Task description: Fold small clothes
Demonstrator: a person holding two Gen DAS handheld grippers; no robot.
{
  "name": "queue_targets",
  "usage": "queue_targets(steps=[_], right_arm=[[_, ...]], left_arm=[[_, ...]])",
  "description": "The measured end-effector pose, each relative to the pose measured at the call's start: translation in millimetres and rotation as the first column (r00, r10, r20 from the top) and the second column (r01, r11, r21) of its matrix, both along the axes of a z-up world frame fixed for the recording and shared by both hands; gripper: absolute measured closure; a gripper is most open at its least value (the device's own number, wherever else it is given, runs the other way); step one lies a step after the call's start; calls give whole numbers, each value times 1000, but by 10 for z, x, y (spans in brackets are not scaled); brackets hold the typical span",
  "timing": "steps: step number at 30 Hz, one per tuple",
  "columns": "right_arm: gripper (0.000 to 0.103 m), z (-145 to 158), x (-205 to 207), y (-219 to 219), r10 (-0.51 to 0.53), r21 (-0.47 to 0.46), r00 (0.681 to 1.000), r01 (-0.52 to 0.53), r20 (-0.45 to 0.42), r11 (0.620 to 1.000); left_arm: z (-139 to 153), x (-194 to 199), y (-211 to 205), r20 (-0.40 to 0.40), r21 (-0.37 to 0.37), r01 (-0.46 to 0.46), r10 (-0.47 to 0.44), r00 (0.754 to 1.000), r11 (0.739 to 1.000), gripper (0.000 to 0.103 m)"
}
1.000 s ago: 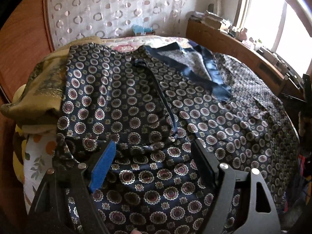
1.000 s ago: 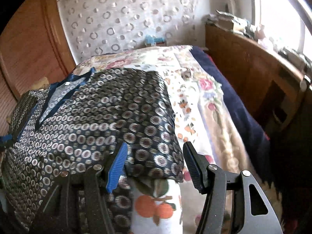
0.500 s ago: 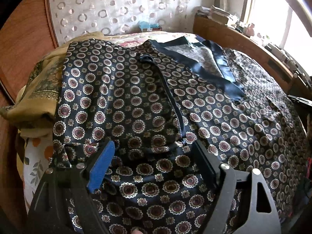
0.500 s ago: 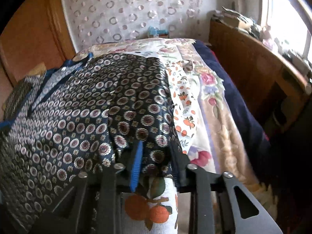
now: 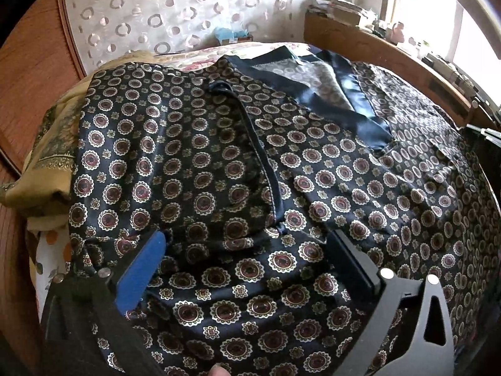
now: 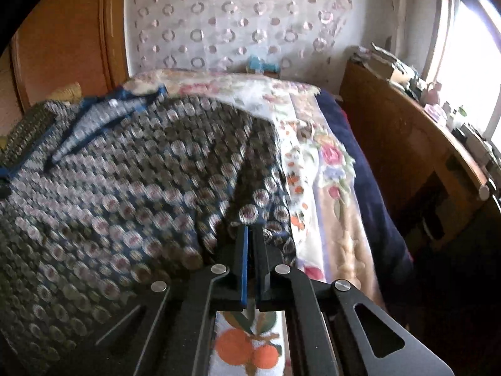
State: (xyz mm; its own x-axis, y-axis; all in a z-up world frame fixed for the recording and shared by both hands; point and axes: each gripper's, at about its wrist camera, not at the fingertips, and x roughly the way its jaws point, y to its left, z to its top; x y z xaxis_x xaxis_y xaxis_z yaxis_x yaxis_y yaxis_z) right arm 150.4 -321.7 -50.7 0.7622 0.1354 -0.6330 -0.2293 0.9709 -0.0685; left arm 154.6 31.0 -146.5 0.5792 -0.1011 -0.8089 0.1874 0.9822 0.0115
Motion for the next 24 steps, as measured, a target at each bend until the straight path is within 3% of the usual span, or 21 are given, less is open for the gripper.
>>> queue_targets(steps=[7,12,17,24], right_arm=[[101,201,-254,214,110,73,992,-114,57,991],[101,-25,-299,526,203,17,979,-202,-8,979],[101,-324,-245,606,186,-10,980,-187,-74,982],[101,-147,-400,606,159,-5,987,-159,-4,987]], left_arm=[[3,4,2,0,2,0,0,1000,1000,0],[5,-3,2,0,2,0,0,1000,1000,0],[9,-4,5,1,3,-1,1,1000,1000,0],[186,-160,70,100,-36,-31,34,994,999,0]])
